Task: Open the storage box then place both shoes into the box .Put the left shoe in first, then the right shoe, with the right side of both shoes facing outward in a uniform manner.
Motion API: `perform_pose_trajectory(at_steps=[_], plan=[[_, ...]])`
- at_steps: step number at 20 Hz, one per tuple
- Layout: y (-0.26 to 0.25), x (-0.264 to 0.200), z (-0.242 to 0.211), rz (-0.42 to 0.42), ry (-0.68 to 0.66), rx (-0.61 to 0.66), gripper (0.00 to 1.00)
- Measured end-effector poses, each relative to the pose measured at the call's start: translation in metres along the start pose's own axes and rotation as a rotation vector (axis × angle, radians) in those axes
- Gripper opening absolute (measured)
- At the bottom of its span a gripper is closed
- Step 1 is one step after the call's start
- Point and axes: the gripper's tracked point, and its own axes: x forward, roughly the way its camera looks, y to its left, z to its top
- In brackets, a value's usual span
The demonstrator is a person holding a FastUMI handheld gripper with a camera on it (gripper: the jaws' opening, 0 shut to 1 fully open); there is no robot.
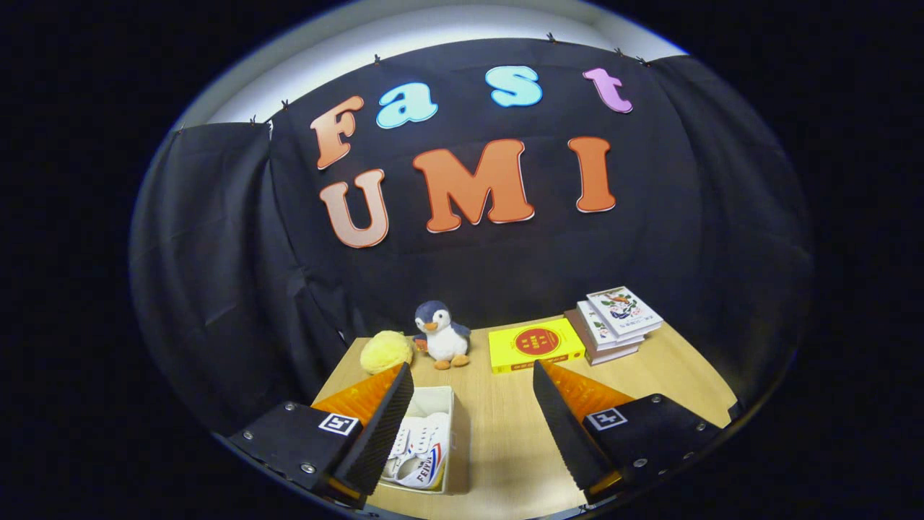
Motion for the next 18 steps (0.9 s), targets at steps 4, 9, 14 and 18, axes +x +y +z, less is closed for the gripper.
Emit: perform_pose_trajectory(at_steps=[4, 9, 14, 18], plan=[[-0.048, -0.016, 0.024, 0.005, -0.044, -0.006, 0.98], [-0.118, -0.028, 0.039, -0.019, -0.073, -0.010, 0.99], [-0.178, -0.036, 0.038, -0.039, -0.071, -0.002, 0.99], [-0.213, -0.042, 0.036, -0.054, -0.078, 0.017, 0.99]])
